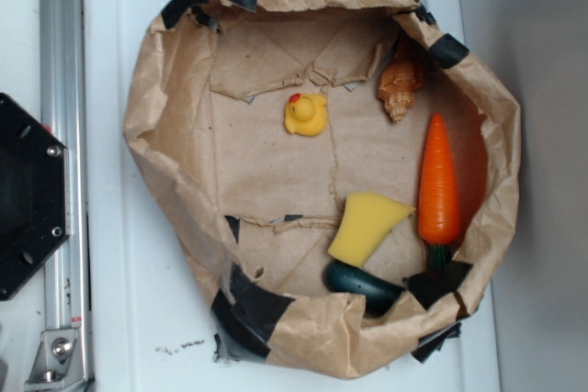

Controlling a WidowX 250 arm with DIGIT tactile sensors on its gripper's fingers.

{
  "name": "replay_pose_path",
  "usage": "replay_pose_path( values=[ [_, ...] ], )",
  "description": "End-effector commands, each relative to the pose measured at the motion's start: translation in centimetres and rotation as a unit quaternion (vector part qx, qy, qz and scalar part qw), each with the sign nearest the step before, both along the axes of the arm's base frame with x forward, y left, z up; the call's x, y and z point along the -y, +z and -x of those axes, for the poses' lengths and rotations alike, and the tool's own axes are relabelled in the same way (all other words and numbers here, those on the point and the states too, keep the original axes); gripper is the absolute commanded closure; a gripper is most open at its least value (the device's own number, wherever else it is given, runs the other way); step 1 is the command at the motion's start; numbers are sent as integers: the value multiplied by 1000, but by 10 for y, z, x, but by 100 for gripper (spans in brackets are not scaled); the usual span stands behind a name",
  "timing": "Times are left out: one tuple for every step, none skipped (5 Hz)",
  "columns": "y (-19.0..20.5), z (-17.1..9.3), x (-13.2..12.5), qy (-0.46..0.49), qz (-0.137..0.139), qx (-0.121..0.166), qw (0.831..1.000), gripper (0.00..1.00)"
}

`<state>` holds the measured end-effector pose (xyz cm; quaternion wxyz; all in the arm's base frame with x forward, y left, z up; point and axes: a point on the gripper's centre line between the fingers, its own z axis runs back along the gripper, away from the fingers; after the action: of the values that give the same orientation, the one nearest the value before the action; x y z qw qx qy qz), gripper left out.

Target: Grab the yellow duck.

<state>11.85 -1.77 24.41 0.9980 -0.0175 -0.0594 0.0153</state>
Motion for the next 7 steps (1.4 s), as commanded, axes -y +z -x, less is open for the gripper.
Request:
replay_pose_path(
  values=[
    [0, 0, 0, 0, 0, 0, 1000, 0],
    [-5, -50, 1, 75, -6, 24, 997, 0],
    [-42, -100, -7, 129, 45, 56, 989, 0],
    [-90, -121, -16, 135, 23, 36, 990, 0],
    [-128, -125, -30, 135, -6, 5, 991, 0],
    [-128, -125, -30, 135, -6, 5, 991, 0],
    [-128, -125, -30, 135, -6, 5, 991, 0]
  ],
)
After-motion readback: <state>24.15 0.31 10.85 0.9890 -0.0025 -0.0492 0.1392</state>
